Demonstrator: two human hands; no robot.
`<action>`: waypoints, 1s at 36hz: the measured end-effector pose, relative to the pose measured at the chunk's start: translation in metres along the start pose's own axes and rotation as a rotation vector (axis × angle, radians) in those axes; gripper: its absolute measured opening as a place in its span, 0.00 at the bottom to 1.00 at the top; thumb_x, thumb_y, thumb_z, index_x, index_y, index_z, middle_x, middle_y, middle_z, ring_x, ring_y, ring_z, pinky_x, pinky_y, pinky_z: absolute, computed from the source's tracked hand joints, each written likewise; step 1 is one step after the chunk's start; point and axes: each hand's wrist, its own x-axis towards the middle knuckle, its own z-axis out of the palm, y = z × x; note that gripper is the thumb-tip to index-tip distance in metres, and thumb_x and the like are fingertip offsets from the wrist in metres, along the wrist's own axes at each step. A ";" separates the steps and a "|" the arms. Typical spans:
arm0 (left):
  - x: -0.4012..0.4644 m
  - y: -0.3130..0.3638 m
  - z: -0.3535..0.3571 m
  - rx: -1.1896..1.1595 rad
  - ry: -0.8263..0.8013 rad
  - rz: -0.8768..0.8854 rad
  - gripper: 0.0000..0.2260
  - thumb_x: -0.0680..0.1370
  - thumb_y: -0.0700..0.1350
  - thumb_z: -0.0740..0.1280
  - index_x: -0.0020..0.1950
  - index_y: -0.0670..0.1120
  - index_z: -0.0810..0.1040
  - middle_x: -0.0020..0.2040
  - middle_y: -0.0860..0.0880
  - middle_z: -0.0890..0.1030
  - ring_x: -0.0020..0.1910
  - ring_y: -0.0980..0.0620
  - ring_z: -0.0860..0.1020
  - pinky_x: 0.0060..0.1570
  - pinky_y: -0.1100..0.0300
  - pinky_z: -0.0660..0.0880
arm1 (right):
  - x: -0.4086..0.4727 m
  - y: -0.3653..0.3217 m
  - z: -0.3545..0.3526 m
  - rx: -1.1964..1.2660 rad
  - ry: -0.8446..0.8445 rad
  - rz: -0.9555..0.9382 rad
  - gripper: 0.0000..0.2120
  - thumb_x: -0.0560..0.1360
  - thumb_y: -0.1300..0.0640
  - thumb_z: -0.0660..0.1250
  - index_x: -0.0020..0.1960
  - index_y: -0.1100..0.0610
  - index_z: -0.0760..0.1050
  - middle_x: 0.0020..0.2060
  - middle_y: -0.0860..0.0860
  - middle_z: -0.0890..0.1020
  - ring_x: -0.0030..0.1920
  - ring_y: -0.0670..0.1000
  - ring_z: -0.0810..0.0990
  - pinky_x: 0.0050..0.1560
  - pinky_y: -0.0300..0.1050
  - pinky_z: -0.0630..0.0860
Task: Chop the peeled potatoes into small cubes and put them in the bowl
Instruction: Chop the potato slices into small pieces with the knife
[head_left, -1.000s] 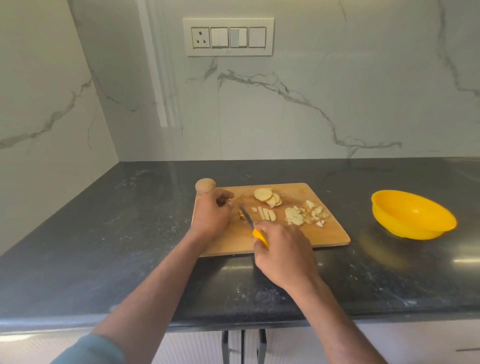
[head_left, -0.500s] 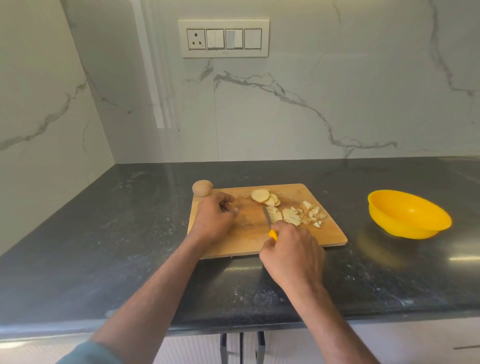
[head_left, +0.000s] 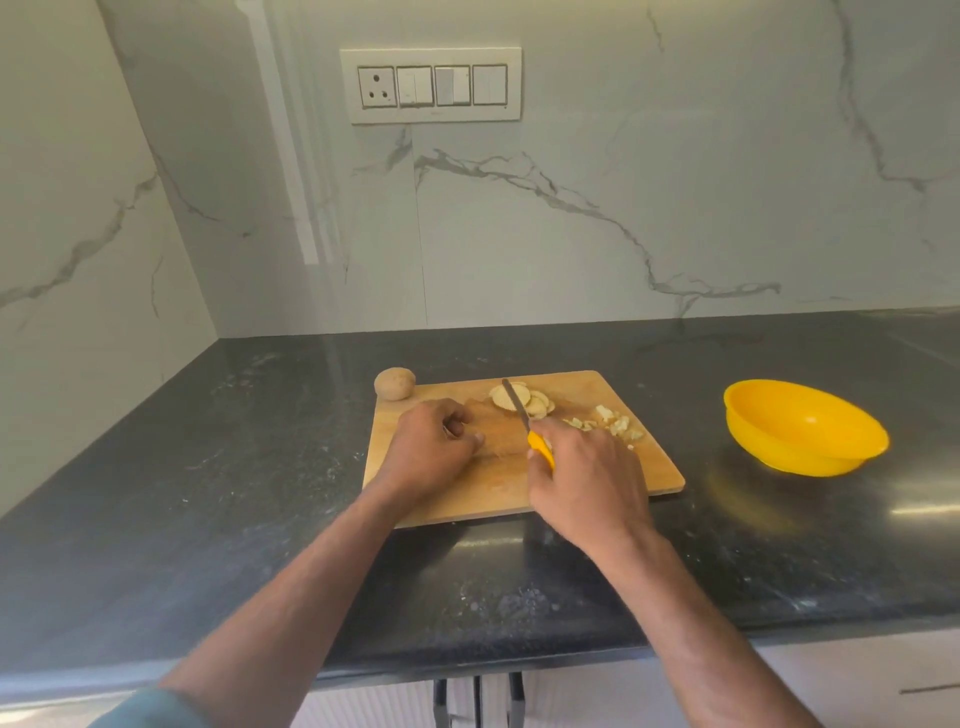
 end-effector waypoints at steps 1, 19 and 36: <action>0.002 0.001 0.000 -0.005 -0.016 -0.012 0.11 0.78 0.48 0.73 0.60 0.49 0.81 0.48 0.53 0.80 0.47 0.56 0.78 0.44 0.66 0.73 | 0.003 0.004 0.000 -0.016 0.005 0.001 0.17 0.79 0.51 0.63 0.68 0.48 0.76 0.41 0.48 0.86 0.40 0.50 0.82 0.36 0.39 0.67; 0.072 0.015 0.044 0.282 -0.117 0.168 0.20 0.81 0.55 0.68 0.71 0.52 0.77 0.66 0.49 0.76 0.66 0.46 0.73 0.65 0.44 0.73 | 0.009 0.034 0.017 0.006 0.047 0.100 0.16 0.77 0.50 0.66 0.64 0.47 0.78 0.43 0.49 0.86 0.45 0.54 0.83 0.39 0.46 0.74; 0.043 -0.001 -0.002 -0.162 -0.119 0.231 0.07 0.75 0.37 0.76 0.45 0.49 0.85 0.48 0.53 0.83 0.43 0.56 0.77 0.46 0.64 0.73 | 0.004 0.031 0.015 0.085 0.057 0.080 0.16 0.76 0.52 0.68 0.63 0.50 0.80 0.47 0.48 0.87 0.46 0.54 0.84 0.46 0.49 0.80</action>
